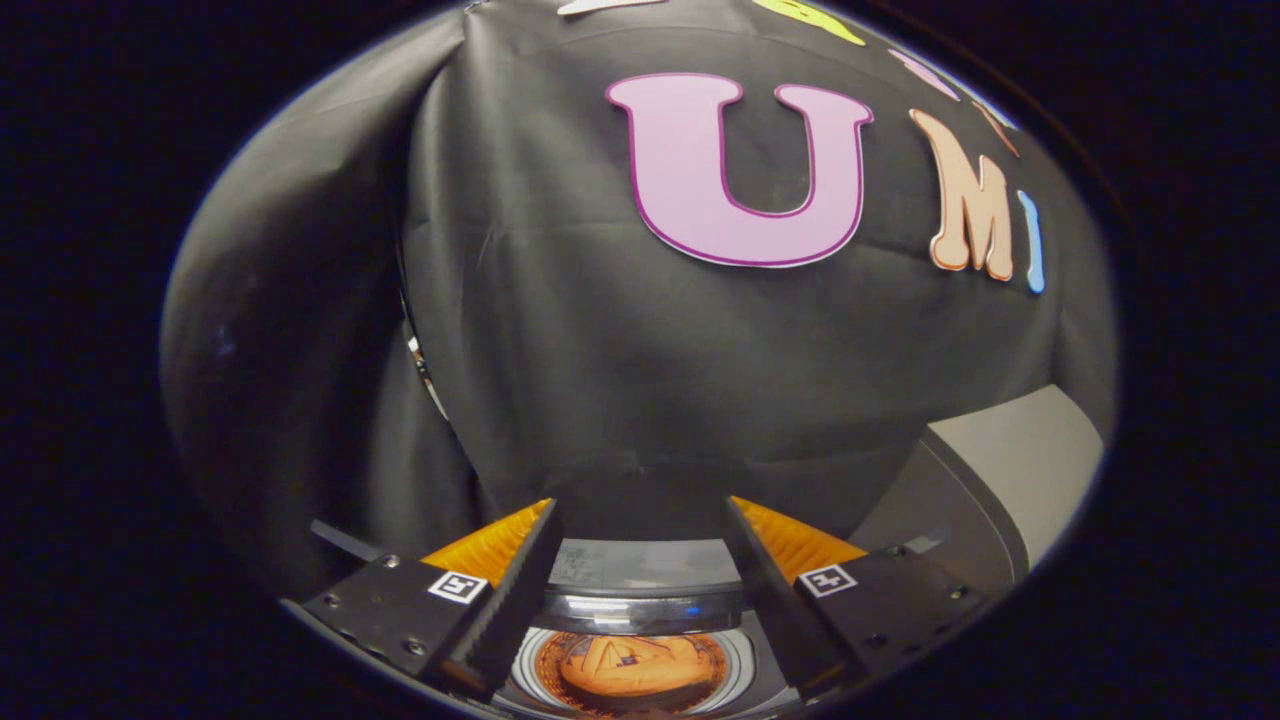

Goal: Put the clothes into the washing machine and then close the washing machine lid.

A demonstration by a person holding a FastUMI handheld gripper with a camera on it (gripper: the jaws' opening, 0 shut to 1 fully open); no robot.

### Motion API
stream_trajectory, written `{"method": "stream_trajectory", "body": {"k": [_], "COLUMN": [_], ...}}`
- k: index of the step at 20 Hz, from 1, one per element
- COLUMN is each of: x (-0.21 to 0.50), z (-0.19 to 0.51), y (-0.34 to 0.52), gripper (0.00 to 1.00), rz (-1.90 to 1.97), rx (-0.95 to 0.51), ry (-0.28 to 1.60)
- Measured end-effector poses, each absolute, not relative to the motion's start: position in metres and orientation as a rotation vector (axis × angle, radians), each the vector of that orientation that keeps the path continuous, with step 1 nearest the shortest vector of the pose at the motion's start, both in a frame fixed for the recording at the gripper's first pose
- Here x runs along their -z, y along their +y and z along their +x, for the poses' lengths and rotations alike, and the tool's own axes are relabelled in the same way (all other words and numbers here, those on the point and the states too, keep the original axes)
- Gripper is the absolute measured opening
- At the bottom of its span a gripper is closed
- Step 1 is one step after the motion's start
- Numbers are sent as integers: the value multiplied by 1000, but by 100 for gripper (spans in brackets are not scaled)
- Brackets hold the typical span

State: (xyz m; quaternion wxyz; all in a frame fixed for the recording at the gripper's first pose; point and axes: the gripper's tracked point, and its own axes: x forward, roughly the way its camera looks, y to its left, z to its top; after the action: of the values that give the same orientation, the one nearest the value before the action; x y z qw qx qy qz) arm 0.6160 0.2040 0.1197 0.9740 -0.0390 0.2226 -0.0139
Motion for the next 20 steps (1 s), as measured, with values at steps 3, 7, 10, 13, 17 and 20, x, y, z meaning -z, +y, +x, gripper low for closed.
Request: {"method": "stream_trajectory", "body": {"k": [3,7,10,13,17,20], "x": [-118,-118,-117,-116,-114,-114], "z": [616,616,616,617,616,621], "y": [203,203,202,201,199,197], "gripper": [98,97,96,96,96,96], "rz": [-79,-69,-67,-65,-56,-49], "rx": [30,19,19,22,14,16], "ry": [443,441,441,440,436,404]}}
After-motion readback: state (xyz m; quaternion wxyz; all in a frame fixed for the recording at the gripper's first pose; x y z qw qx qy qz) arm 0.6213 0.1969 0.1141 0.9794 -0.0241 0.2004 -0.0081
